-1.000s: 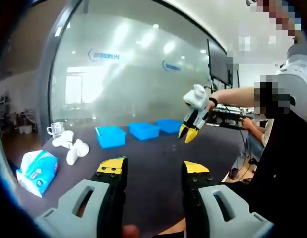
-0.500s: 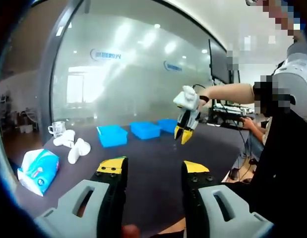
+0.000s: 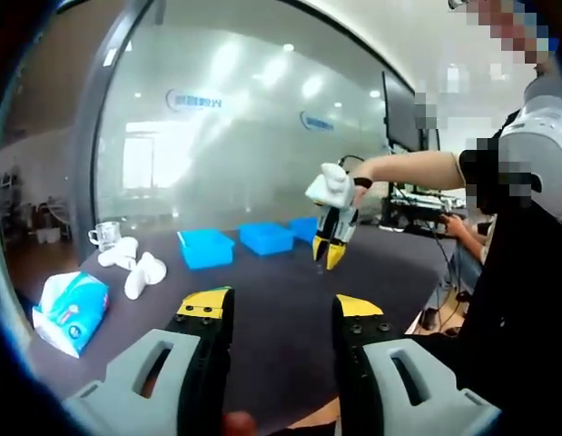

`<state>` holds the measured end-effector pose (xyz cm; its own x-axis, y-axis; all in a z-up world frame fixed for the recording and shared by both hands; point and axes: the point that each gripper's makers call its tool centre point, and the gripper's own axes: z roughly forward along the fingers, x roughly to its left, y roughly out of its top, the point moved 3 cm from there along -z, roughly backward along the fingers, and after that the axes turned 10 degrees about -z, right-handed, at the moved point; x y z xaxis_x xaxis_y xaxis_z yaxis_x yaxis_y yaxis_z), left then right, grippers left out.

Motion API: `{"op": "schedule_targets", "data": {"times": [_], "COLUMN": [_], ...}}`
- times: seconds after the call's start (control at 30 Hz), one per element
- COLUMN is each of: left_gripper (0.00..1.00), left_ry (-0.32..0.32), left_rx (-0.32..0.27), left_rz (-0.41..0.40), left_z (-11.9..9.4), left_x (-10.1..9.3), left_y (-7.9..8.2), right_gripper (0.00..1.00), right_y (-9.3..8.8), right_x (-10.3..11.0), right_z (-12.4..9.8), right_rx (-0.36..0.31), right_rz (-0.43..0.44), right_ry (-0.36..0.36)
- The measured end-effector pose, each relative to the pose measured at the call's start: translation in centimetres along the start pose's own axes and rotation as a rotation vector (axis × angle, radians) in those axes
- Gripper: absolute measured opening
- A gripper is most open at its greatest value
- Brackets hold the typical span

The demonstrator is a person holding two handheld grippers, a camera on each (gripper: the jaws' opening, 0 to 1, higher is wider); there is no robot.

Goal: Sort the screws, nuts, and washers into the corresponding bins

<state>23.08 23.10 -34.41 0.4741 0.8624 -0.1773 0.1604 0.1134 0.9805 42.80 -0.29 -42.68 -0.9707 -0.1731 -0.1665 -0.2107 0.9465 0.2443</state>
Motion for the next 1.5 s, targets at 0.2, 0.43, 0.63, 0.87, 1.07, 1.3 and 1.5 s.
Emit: {"op": "schedule_targets", "data": {"times": [0.2,0.43,0.63,0.87,1.07,1.3,1.5], "left_gripper": [0.43,0.43,0.43,0.43,0.43,0.43,0.43], "left_ry": [0.013,0.018,0.016,0.018,0.02,0.014,0.022], "left_rx": [-0.007,-0.002,0.006,0.001,0.003,0.002,-0.004], "left_rz": [-0.003,-0.008,-0.013,-0.016,-0.017,-0.014,-0.015], "left_z": [-0.3,-0.5,-0.5,-0.6,-0.6,-0.5,-0.6], "left_x": [0.3,0.4,0.2,0.3,0.3,0.1,0.3], "left_y": [0.1,-0.2,-0.5,-0.4,-0.5,-0.3,-0.2], "right_gripper": [0.18,0.16,0.13,0.09,0.02,0.02,0.02], "right_y": [-0.4,-0.3,-0.3,-0.5,-0.2,-0.2,-0.4], "right_x": [0.0,-0.2,-0.3,-0.2,0.5,0.6,0.7], "right_z": [0.7,1.1,1.4,1.5,1.5,1.3,0.2], "right_rx": [0.021,0.014,0.011,-0.011,-0.015,-0.019,-0.071], "right_rz": [-0.016,-0.011,0.0,0.067,0.053,0.036,0.066], "right_ry": [0.004,0.012,0.031,0.079,0.09,0.066,0.053]}}
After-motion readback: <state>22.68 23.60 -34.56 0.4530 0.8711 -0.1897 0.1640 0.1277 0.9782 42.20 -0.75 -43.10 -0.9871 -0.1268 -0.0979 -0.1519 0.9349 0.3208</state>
